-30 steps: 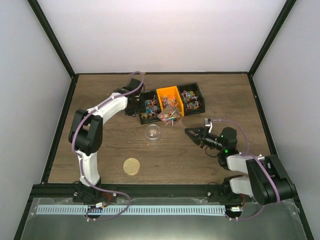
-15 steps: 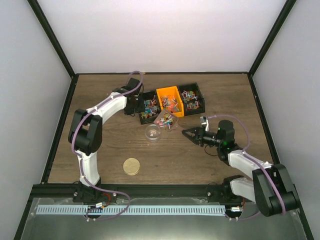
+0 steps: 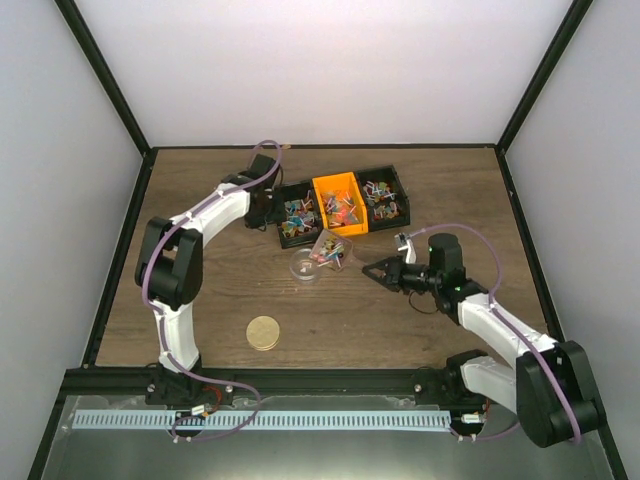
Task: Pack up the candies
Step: Place the fake candies in the packing bottle.
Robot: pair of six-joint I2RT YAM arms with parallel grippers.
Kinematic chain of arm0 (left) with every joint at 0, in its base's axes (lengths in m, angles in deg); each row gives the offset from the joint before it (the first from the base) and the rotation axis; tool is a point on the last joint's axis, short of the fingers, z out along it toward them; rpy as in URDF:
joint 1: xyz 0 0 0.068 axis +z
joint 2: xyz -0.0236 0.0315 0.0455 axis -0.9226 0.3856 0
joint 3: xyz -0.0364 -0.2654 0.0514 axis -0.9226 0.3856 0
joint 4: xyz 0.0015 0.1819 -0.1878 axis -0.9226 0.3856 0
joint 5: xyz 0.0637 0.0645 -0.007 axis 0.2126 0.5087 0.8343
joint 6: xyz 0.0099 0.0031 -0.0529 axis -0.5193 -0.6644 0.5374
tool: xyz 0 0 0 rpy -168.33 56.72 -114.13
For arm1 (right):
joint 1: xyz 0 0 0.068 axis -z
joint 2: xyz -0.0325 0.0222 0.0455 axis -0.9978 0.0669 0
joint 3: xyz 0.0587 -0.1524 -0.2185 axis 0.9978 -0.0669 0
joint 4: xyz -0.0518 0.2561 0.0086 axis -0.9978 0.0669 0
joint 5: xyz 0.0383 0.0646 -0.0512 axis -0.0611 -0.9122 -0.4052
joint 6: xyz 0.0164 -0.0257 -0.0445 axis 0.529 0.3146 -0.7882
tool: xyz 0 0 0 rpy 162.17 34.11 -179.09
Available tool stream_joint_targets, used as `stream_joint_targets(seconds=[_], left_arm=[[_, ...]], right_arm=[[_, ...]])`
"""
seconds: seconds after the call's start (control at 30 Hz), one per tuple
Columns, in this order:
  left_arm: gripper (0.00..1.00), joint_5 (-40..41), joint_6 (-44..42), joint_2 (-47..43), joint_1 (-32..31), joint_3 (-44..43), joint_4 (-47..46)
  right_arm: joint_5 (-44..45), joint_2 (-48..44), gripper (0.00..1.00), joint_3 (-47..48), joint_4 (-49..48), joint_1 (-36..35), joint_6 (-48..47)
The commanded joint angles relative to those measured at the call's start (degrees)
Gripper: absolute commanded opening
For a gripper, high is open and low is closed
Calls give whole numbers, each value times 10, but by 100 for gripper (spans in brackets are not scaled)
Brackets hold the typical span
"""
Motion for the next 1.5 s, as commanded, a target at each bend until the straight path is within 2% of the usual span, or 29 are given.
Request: stream_joint_targets(seconds=[0.0,0.37,1.0,1.47], left_arm=[[54,-2,-8,1,5,-14,-4],[54,-6,-8,3,9,-12,-6],[55,-15,-8,5,10,-12,-8],[55,-19,-8,8,11,-12,-11]], right_arm=[[40,-13,1,68,87,-13,-76],[56,-10,1,110,159,-25,-137],[154,-10,1,195,290,-77,-193],[242,19,1,249,336,-153,-191]])
